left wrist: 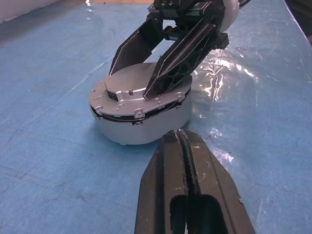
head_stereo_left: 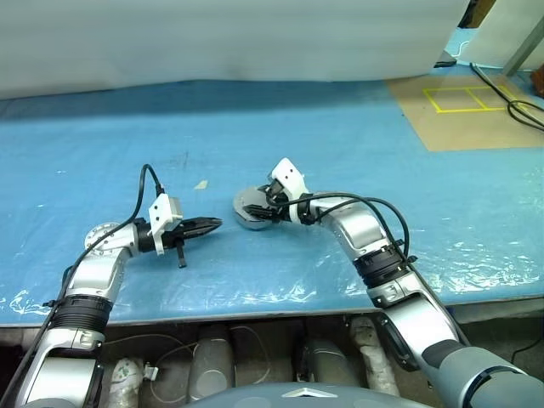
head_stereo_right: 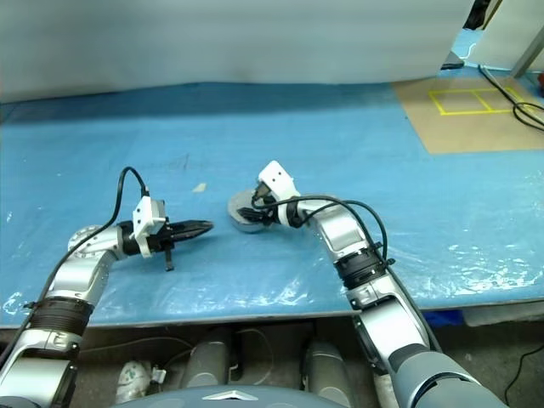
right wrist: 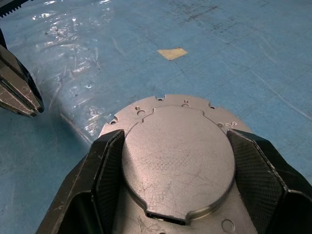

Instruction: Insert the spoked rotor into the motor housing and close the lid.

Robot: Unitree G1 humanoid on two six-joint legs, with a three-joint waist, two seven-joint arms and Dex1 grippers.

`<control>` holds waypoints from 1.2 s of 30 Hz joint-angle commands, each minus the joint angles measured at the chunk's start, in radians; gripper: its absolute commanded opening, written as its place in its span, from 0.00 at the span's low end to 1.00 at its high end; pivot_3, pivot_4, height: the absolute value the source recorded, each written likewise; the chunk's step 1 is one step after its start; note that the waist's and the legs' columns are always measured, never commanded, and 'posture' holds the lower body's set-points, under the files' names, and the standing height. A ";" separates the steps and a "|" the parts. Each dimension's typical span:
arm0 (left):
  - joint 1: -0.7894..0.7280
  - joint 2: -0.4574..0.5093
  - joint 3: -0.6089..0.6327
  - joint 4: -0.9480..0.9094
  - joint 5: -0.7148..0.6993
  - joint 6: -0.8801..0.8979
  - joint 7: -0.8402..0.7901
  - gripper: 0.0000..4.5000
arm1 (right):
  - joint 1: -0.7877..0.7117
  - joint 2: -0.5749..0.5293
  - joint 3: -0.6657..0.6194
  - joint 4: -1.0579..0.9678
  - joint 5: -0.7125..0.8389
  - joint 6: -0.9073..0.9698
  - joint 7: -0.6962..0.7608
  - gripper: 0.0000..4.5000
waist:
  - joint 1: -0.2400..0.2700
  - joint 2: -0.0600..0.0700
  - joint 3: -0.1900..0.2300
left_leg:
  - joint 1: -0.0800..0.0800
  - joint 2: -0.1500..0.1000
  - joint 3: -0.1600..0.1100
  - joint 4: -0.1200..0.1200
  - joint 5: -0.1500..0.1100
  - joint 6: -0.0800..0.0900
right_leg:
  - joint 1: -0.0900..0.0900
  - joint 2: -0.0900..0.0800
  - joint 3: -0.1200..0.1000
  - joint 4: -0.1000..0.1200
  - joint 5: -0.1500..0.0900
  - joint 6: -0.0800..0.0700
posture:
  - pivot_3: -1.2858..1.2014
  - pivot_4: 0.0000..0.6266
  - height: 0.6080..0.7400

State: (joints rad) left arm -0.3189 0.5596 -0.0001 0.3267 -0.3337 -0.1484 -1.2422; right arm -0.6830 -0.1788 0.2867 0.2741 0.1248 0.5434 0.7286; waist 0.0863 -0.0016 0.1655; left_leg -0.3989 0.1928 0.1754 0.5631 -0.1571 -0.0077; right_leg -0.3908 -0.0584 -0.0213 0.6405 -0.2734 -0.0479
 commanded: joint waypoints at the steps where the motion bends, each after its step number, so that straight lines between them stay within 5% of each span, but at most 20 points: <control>1: -0.003 -0.004 0.018 -0.017 -0.013 -0.016 0.004 0.01 | 0.025 0.023 0.010 0.012 -0.013 0.008 -0.027 0.66 | -0.003 0.000 0.000 | 0.000 0.000 0.000 0.000 0.000 0.000 | 0.000 0.000 0.000 0.000 0.000 0.000 | 0.52 0.24 1.00; 9: 0.009 -0.007 0.018 -0.025 -0.013 -0.016 0.006 0.01 | -0.018 0.069 0.015 0.126 -0.078 0.026 -0.151 0.66 | -0.018 0.000 0.000 | 0.003 0.000 0.000 -0.001 0.000 0.000 | 0.001 0.000 0.001 0.000 0.000 0.000 | 0.52 0.24 1.00; 26: -0.002 -0.010 0.022 -0.013 -0.013 -0.029 0.011 0.01 | 0.026 -0.030 0.140 0.184 -0.181 0.068 -0.094 0.66 | -0.009 0.001 -0.001 | 0.014 -0.002 0.002 -0.005 0.000 0.000 | 0.009 -0.001 0.004 -0.003 -0.001 0.000 | 0.52 0.24 1.00; 36: -0.006 -0.018 0.022 -0.005 -0.013 -0.036 0.021 0.01 | 0.006 0.022 0.107 0.188 -0.144 0.142 -0.123 0.66 | 0.007 0.004 -0.006 | 0.032 -0.005 0.003 -0.023 -0.001 0.000 | 0.024 -0.001 0.007 -0.017 -0.004 0.006 | 0.52 0.24 1.00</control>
State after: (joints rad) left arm -0.3128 0.5431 0.0000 0.3281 -0.3338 -0.1666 -1.2253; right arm -0.7292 -0.1456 0.3662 0.3387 0.0223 0.5776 0.6374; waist 0.0938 0.0022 0.1597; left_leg -0.3671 0.1883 0.1789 0.5400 -0.1578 -0.0074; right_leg -0.3673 -0.0594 -0.0139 0.6238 -0.2752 -0.0462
